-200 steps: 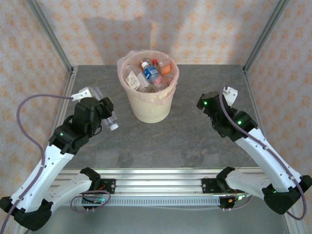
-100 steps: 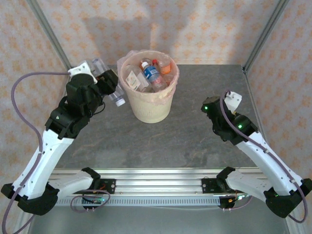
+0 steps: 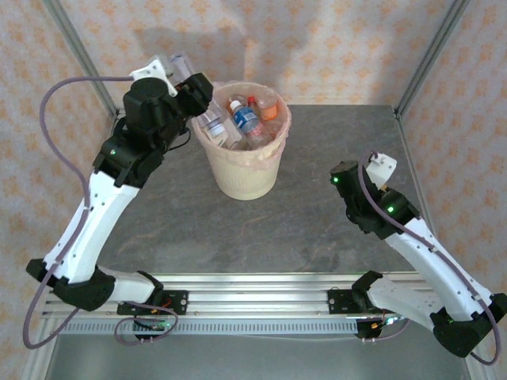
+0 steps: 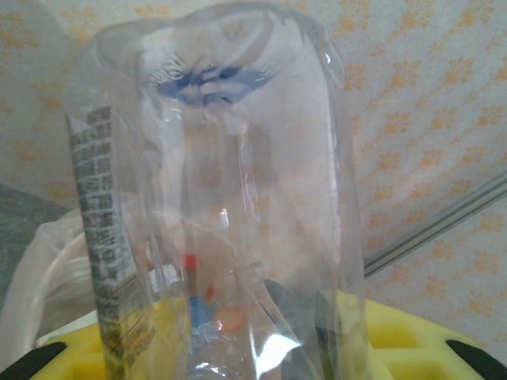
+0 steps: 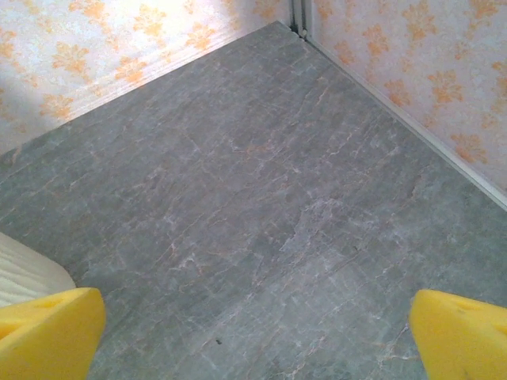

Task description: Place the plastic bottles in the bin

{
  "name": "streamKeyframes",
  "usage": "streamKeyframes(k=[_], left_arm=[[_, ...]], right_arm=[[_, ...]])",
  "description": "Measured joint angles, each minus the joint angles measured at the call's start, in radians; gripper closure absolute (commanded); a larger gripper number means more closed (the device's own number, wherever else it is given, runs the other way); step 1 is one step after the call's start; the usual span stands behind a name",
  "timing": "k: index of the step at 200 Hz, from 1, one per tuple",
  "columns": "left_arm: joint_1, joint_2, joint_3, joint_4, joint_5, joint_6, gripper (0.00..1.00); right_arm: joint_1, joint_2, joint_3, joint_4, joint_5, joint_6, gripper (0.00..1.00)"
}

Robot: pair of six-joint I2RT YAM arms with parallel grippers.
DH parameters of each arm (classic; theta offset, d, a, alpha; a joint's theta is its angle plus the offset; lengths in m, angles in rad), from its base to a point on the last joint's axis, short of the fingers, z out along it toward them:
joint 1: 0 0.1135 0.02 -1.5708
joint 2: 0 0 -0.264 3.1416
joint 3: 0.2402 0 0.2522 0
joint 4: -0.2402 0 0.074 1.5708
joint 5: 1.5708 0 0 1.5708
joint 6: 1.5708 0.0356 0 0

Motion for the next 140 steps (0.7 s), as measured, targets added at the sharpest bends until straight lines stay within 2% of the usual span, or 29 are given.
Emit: streamKeyframes(k=[51, 140], left_arm=[[-0.042, 0.185, 0.171, -0.023, -0.003, 0.0, 0.58], [-0.045, 0.315, 0.233, -0.135, -0.082, -0.033, 0.54]], right_arm=[[0.0, -0.005, -0.001, -0.031, 0.04, 0.034, 0.01], [0.0, -0.038, -0.009, -0.034, 0.042, 0.053, 0.01]])
